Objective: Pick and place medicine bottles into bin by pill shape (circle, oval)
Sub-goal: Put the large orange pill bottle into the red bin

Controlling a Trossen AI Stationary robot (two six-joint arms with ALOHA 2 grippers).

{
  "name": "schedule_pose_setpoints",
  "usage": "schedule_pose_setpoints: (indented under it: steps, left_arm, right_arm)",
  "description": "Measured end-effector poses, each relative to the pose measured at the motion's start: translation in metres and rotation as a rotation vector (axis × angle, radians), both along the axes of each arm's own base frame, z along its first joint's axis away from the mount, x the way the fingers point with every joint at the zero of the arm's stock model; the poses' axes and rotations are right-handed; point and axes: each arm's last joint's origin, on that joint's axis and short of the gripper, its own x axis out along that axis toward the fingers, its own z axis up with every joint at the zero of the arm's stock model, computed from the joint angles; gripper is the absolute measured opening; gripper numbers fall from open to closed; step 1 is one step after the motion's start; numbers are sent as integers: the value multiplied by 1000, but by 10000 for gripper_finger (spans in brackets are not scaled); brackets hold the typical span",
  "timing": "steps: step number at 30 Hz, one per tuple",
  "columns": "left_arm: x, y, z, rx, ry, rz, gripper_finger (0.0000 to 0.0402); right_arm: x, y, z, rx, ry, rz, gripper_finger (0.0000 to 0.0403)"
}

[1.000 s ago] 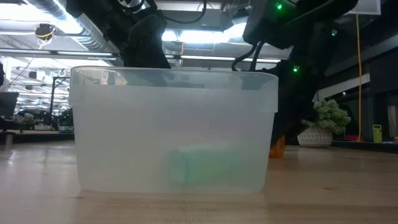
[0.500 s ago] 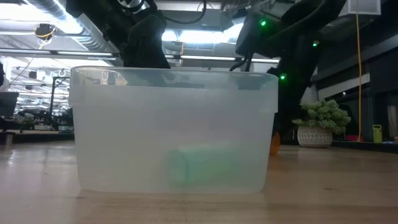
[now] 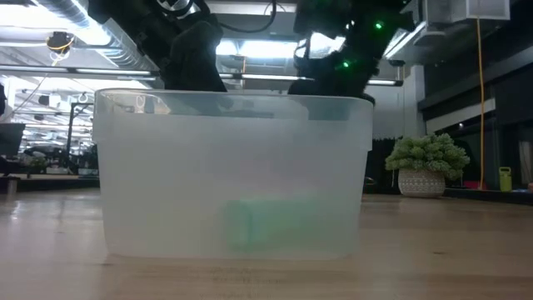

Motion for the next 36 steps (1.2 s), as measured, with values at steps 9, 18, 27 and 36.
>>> schedule_pose_setpoints:
  steps: [9,18,27,36]
  left_arm:
    - [0,0,0,0,6,0,278]
    - [0,0,0,0,5,0,278]
    - [0,0,0,-4,1,3,278]
    - [0,0,0,-5,0,4,278]
  right_arm:
    - [24,-44,26,14,-150,194,185]
    - [28,-86,26,73,-256,193,186]
    - [39,-104,4,91,-279,181,186]
    - [39,-105,4,97,-297,163,196]
